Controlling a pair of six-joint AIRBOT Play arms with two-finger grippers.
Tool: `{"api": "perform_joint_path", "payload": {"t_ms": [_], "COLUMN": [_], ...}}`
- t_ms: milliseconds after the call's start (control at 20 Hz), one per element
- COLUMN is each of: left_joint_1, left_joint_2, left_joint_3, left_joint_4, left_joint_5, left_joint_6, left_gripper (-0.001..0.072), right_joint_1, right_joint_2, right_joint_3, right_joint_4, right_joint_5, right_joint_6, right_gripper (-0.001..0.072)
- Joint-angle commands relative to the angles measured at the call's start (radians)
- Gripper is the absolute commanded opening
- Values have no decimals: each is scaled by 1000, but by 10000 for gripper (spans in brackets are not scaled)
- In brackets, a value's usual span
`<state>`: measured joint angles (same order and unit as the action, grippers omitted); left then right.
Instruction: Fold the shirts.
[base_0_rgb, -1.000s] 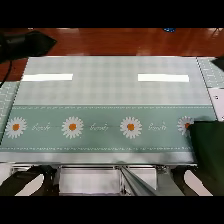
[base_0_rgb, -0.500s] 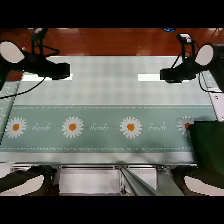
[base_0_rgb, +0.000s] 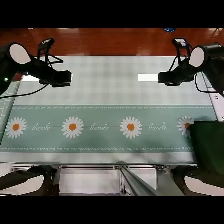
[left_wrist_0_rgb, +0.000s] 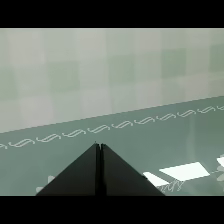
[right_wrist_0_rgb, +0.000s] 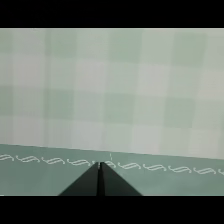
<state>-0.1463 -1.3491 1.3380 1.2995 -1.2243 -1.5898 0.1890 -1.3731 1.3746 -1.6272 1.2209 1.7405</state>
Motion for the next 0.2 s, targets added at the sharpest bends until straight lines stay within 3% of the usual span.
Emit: {"api": "perform_joint_path", "payload": {"t_ms": [0,150], "left_joint_1": [0,0], "left_joint_2": [-4,-5], "left_joint_3": [1,1], "left_joint_4": [3,3], "left_joint_5": [-7,-7], "left_joint_6": [-1,-1], "left_gripper": [30,30], "right_joint_1": [1,1], "right_joint_2": [-1,-1], "right_joint_3": [1,1], "right_joint_4": [-3,-3], "right_joint_5": [2,2], "right_joint_6": [1,1], "right_gripper": [21,21]}}
